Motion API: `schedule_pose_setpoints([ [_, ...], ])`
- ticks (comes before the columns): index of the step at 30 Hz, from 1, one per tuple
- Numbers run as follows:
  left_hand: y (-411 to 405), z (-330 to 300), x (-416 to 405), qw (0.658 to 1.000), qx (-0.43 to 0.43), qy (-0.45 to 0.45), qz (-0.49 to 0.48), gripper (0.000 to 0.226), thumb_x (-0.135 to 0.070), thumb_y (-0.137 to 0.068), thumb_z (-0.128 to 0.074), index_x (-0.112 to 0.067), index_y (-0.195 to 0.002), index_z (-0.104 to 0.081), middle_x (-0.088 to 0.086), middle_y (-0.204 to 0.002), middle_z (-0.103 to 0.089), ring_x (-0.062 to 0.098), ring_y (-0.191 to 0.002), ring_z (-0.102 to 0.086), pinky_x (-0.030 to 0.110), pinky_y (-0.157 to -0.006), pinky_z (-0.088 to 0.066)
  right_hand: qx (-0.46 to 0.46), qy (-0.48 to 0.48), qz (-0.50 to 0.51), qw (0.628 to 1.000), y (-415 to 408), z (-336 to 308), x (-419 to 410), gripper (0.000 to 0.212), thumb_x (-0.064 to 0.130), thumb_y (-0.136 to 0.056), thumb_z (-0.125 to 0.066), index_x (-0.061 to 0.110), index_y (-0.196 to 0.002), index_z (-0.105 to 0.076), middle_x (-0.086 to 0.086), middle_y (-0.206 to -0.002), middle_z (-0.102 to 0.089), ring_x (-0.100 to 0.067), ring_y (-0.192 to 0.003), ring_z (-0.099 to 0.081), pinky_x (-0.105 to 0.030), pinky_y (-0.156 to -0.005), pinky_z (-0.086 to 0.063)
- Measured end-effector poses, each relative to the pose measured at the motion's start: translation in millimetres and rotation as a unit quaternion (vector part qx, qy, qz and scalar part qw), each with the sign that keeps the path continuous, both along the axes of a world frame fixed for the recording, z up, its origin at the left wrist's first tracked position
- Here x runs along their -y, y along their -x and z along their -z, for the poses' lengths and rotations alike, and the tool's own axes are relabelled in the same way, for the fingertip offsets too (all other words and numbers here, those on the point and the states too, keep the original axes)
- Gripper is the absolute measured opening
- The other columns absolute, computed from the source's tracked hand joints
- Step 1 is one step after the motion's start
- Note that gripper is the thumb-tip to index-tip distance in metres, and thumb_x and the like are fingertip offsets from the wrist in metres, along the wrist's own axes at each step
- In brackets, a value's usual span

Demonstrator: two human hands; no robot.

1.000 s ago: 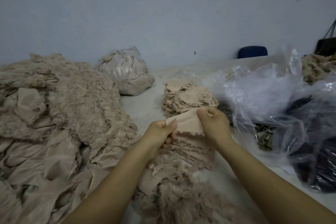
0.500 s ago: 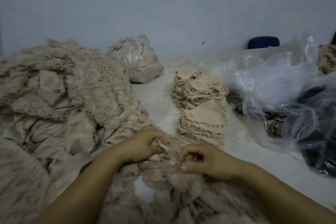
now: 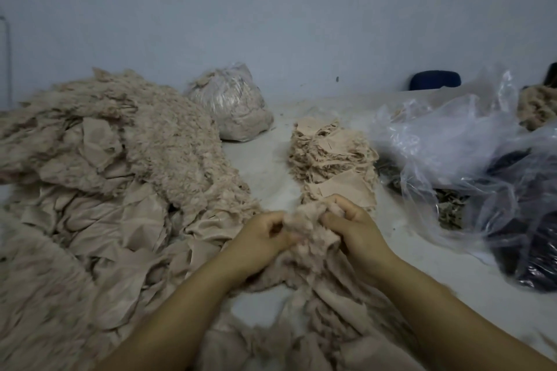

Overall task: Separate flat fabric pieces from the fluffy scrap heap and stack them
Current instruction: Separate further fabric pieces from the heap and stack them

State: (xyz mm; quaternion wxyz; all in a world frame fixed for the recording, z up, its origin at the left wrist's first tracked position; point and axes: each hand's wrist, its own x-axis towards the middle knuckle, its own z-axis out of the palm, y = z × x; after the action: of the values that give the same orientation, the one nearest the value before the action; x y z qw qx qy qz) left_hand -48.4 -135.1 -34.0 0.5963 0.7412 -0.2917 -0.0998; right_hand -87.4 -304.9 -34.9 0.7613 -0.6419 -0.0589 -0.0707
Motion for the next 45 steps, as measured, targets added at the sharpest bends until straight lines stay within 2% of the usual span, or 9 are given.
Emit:
schedule_pose_setpoints([
  [4,-2.6,-3.6,0.4,0.991,-0.081,0.082,-0.069,0.023,-0.018,-0.093,-0.053,-0.008,-0.073,-0.048,0.001,-0.054,-0.036,0.010,-0.044,-0.033,0.019,-0.044,-0.031,-0.031,0.035,-0.016,0.999,3.7,-1.9,4.5,0.010,0.024,-0.083,-0.067,0.015,-0.079,-0.066,-0.005,-0.060,-0.058,-0.012,-0.048,-0.053,-0.020,-0.045,-0.042],
  [6,-2.8,-7.2,0.5,0.995,-0.081,0.044,-0.035,0.034,-0.034,-0.086,-0.056,-0.003,-0.073,-0.052,0.002,-0.048,-0.033,0.009,-0.039,-0.029,0.017,-0.039,-0.026,-0.034,0.084,-0.044,0.995,4.7,-2.4,7.1,0.034,0.040,-0.076,-0.068,0.009,-0.090,-0.069,-0.010,-0.078,-0.070,-0.018,-0.070,-0.068,-0.029,-0.065,-0.055],
  [17,-12.6,-0.7,-28.1,0.992,-0.124,0.024,-0.020,0.041,-0.049,-0.074,-0.060,-0.009,-0.063,-0.059,-0.003,-0.036,-0.032,0.007,-0.029,-0.025,0.017,-0.037,-0.026,-0.076,-0.114,0.059,0.989,3.8,-8.4,9.8,0.027,0.026,-0.088,-0.061,0.004,-0.100,-0.070,-0.013,-0.097,-0.074,-0.023,-0.089,-0.072,-0.029,-0.069,-0.058],
  [21,-7.0,-5.6,-15.3,0.997,-0.060,-0.040,-0.019,0.060,-0.067,-0.061,-0.071,-0.028,-0.106,-0.063,-0.013,-0.088,-0.067,0.000,-0.071,-0.065,0.011,-0.065,-0.048,-0.103,-0.105,0.049,0.988,0.9,-4.4,0.2,0.038,0.026,-0.088,-0.061,-0.007,-0.104,-0.067,-0.023,-0.098,-0.071,-0.034,-0.092,-0.070,-0.040,-0.081,-0.058],
  [24,0.0,-6.0,1.7,0.995,-0.091,-0.042,0.007,0.089,-0.041,-0.056,-0.085,-0.031,-0.133,-0.043,-0.014,-0.117,-0.062,-0.003,-0.104,-0.062,0.018,-0.085,-0.051,-0.093,-0.112,0.004,0.989,1.6,-8.2,-10.7,0.031,0.019,-0.087,-0.063,-0.007,-0.102,-0.067,-0.026,-0.098,-0.070,-0.039,-0.092,-0.069,-0.043,-0.080,-0.058],
  [30,2.2,-13.8,8.4,0.934,-0.301,0.186,0.050,0.037,-0.022,-0.075,-0.069,0.001,-0.104,-0.065,0.019,-0.099,-0.071,0.026,-0.090,-0.069,0.035,-0.081,-0.058,-0.061,-0.027,0.052,0.996,2.3,-10.8,-17.5,0.027,0.026,-0.069,-0.075,0.003,-0.082,-0.070,-0.018,-0.080,-0.073,-0.025,-0.072,-0.069,-0.031,-0.065,-0.057],
  [35,0.2,-23.0,9.1,0.958,-0.254,0.120,-0.053,0.016,-0.017,-0.080,-0.066,-0.003,-0.088,-0.066,0.005,-0.063,-0.070,0.009,-0.045,-0.061,0.012,-0.038,-0.040,-0.060,-0.057,0.062,0.995,4.3,-15.4,-13.4,0.013,0.020,-0.074,-0.074,0.008,-0.069,-0.072,-0.011,-0.071,-0.072,-0.017,-0.061,-0.068,-0.022,-0.052,-0.053],
  [41,-22.5,-28.3,-8.0,0.967,-0.173,0.057,-0.177,0.050,-0.026,-0.086,-0.066,-0.003,-0.128,-0.054,0.015,-0.119,-0.062,0.013,-0.064,-0.056,0.019,-0.049,-0.044,-0.094,0.014,0.089,0.992,6.4,-4.2,17.4,0.013,0.015,-0.083,-0.070,0.008,-0.071,-0.070,-0.002,-0.056,-0.060,-0.010,-0.044,-0.048,-0.018,-0.041,-0.038],
  [45,-31.0,-38.8,-18.6,0.961,-0.168,0.104,-0.194,0.017,-0.021,-0.089,-0.062,-0.007,-0.099,-0.064,0.006,-0.071,-0.068,0.011,-0.050,-0.055,0.016,-0.042,-0.038,-0.115,0.111,0.066,0.985,14.1,-1.3,31.6,0.021,0.028,-0.079,-0.071,0.009,-0.071,-0.075,-0.010,-0.063,-0.068,-0.010,-0.045,-0.054,-0.016,-0.044,-0.041],
])
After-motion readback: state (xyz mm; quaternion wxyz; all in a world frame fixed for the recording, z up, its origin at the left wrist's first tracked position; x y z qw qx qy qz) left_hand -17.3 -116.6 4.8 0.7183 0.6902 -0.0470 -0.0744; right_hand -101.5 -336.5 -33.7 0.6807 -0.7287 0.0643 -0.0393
